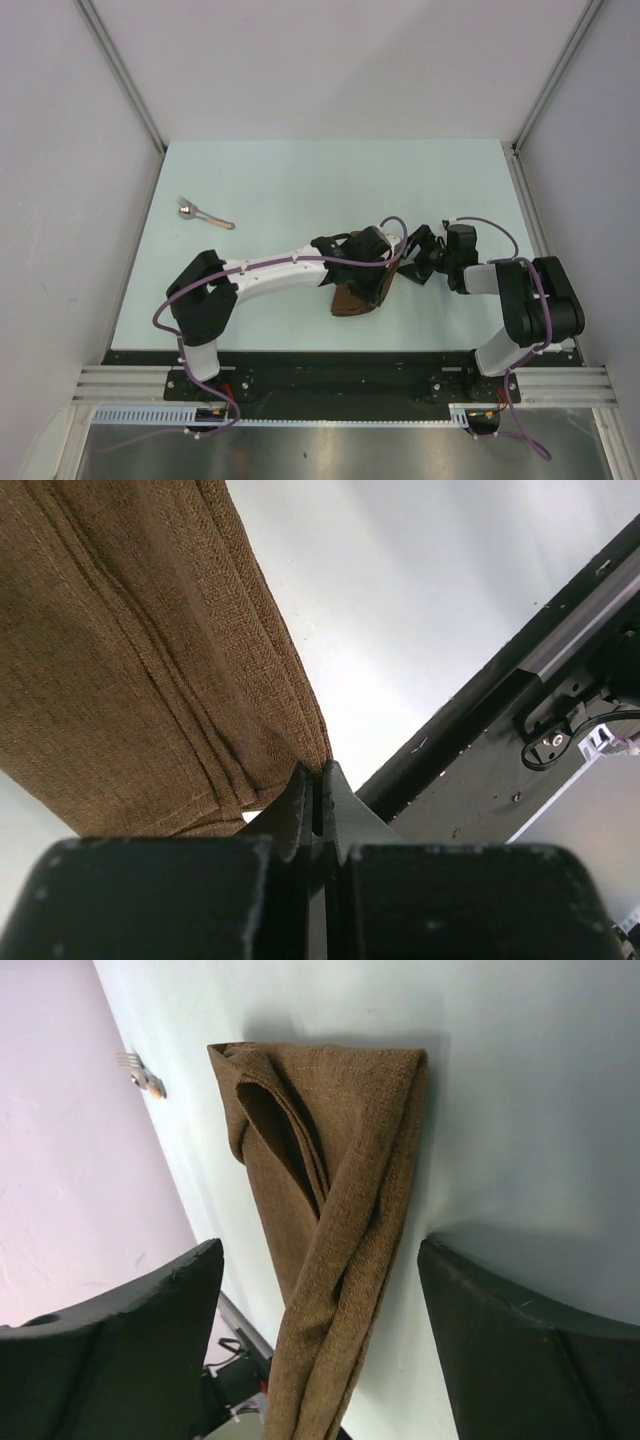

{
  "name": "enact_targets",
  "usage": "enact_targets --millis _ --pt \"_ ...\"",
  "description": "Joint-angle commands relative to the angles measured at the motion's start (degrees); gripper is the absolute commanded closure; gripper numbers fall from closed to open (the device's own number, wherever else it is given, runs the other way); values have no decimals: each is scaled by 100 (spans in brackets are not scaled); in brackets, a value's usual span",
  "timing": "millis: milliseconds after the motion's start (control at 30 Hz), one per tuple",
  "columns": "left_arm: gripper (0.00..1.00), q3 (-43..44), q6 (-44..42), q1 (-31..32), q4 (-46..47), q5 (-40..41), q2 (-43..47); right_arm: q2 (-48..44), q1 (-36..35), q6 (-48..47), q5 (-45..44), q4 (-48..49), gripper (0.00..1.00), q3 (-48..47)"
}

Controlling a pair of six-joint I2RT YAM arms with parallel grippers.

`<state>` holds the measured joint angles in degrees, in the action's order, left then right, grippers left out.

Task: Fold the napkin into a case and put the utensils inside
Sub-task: Pick up the 2/3-rectangle-folded napkin at the center of the board.

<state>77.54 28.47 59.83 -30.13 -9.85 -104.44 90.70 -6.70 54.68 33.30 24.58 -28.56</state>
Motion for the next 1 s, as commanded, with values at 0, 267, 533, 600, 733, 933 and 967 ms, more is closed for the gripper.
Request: enact_targets --millis 0,267,533,600,733,933,967 --pt "100 60 45 -59 113 -219 407 334 -95 158 -411 126 22 -97" --pt "100 42 18 -86 69 -255 477 791 81 377 -500 679 50 34" --pt "100 -186 88 -95 288 -500 416 1099 362 97 -500 891 74 -62" --pt "100 -335 124 -86 472 -640 407 1204 397 -9 -447 934 92 -167" --pt "100 -572 194 -68 745 -878 320 1372 433 -255 -500 795 100 -457" --pt "100 -714 220 195 903 -940 162 1556 459 -457 -385 750 100 -704" --pt "100 -740 229 230 938 -949 144 1565 459 -553 -403 637 100 -808"
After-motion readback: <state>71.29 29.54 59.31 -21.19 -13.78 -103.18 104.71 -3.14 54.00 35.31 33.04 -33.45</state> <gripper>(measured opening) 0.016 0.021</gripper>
